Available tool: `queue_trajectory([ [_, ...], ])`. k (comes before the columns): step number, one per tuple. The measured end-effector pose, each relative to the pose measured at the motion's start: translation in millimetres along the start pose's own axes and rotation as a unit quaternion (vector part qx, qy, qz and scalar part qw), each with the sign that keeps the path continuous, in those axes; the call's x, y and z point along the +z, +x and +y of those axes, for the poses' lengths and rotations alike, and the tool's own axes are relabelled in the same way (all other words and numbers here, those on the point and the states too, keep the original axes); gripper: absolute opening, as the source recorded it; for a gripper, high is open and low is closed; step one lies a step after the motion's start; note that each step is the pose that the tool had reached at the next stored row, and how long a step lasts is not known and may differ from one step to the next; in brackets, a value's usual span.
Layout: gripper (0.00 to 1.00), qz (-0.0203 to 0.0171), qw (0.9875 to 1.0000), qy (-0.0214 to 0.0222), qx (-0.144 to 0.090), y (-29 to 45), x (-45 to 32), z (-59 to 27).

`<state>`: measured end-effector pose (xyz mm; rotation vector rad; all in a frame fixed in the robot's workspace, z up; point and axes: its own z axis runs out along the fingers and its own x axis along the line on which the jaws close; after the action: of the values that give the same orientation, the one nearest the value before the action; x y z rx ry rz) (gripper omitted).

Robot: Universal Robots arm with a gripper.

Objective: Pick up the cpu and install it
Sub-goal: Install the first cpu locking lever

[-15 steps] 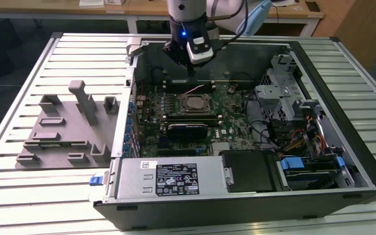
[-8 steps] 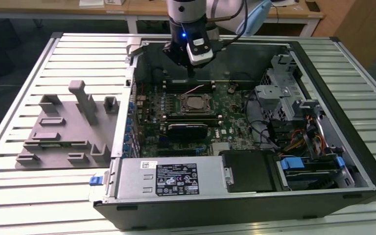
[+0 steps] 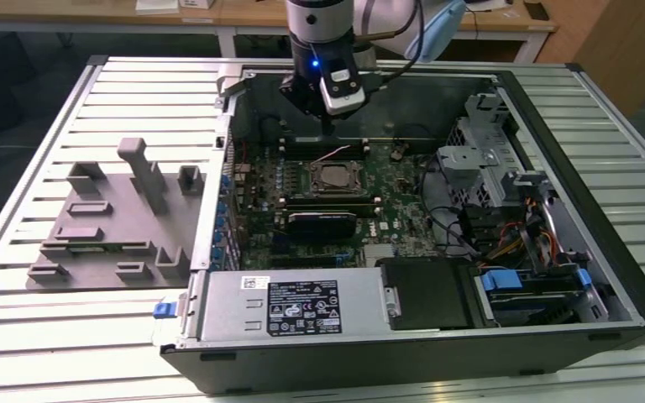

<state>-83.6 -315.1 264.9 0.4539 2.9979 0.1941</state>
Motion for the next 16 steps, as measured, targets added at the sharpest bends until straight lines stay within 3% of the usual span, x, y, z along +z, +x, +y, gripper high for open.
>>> queue_trajectory([
  [16,0.11,0.0000,1.0000,0.0000,0.000,1.0,11.4,-1.6],
])
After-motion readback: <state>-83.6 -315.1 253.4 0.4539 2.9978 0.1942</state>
